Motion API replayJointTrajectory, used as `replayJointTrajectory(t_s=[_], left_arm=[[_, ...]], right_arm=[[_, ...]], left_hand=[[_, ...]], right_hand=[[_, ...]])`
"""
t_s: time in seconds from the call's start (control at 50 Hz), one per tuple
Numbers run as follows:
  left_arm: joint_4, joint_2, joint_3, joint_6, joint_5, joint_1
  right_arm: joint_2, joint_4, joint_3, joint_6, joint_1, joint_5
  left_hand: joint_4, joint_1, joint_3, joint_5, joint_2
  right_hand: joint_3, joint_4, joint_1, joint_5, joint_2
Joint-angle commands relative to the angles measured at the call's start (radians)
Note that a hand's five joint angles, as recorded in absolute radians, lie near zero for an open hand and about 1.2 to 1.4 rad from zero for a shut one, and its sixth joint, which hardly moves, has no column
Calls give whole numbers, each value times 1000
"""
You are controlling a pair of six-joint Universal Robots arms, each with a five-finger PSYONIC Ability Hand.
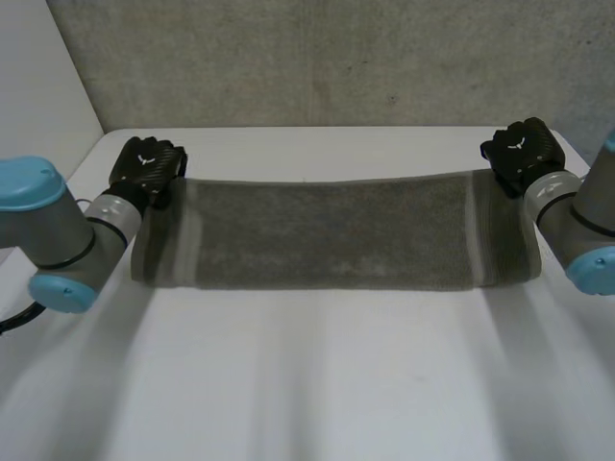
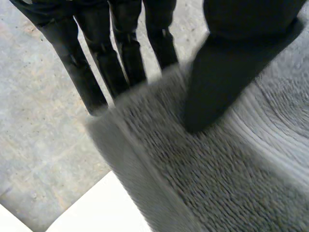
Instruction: Fold the towel.
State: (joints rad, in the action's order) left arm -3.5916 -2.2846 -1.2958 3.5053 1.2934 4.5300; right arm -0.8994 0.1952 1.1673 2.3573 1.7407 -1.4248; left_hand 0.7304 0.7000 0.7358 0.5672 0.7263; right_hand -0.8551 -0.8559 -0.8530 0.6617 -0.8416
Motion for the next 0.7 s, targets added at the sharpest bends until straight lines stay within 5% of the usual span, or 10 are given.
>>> replayJointTrajectory(t_s=[0.02,0.16,0.38,0.52,0.7], left_arm=[[-1,-36,23,3,4,-23],[4,-18,6,1,18,-23],[-1,252,-298,-9,89,-8],[-68,372,-499,-67,87,-29],[-162,382,-556,-215,87,-28]], right_arm=[[31,3,-17,-3,2,-6],[-77,17,29,72,-1,-9],[-303,-116,264,96,-6,3],[-300,-299,342,102,-18,9],[-224,-110,446,102,-64,52]], left_hand=[[-556,-525,-561,-567,-552],[-556,-525,-561,-567,-552],[-552,-522,-557,-563,-548],[-552,-522,-557,-563,-548],[-546,-516,-552,-558,-542]], right_hand=[[681,681,678,-662,667],[681,681,678,-662,667],[681,681,678,-662,667],[574,575,572,-555,560],[404,404,401,-385,390]])
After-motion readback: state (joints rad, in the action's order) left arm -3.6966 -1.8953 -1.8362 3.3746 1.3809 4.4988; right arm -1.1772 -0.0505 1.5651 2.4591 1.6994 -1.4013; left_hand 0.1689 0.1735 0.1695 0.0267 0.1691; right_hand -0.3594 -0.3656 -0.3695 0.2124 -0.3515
